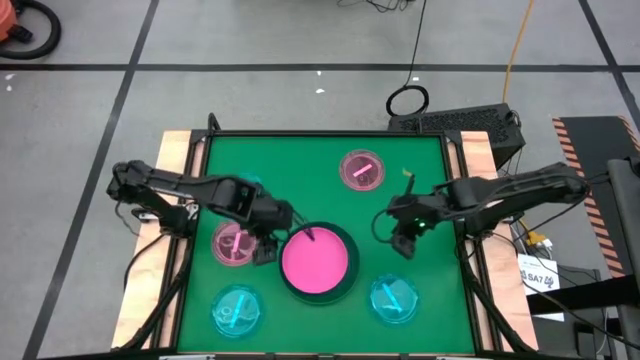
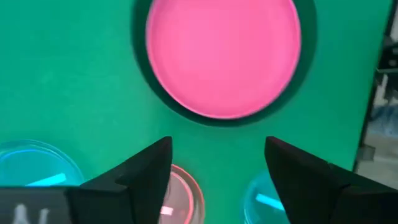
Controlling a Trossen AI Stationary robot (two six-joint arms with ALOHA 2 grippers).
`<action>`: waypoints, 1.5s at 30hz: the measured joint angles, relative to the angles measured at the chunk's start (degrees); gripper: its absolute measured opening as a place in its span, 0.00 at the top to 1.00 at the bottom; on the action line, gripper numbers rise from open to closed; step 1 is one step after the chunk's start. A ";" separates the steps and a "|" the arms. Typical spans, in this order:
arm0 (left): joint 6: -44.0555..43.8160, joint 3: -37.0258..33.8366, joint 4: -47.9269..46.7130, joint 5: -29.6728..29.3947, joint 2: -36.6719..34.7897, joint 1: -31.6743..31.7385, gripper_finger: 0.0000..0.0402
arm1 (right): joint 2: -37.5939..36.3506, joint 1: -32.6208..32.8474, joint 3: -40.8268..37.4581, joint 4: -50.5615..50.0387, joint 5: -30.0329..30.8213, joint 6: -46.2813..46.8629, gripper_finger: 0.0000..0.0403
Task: Stack plastic plates
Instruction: Stack the pink plate on top of the black plate
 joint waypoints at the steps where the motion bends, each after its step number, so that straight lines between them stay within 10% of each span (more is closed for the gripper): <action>1: -0.77 0.00 0.04 -0.04 0.31 -0.86 0.40 | -1.07 0.00 -0.02 -0.91 0.07 -1.28 0.64; 16: -2.44 -0.02 0.53 -6.52 11.90 -8.63 0.76 | -9.60 2.48 -0.11 -7.92 5.21 -7.86 0.64; 45: 6.83 -11.76 14.43 -3.39 17.70 -4.13 0.83 | -12.73 4.55 -0.11 -10.71 9.04 0.16 0.64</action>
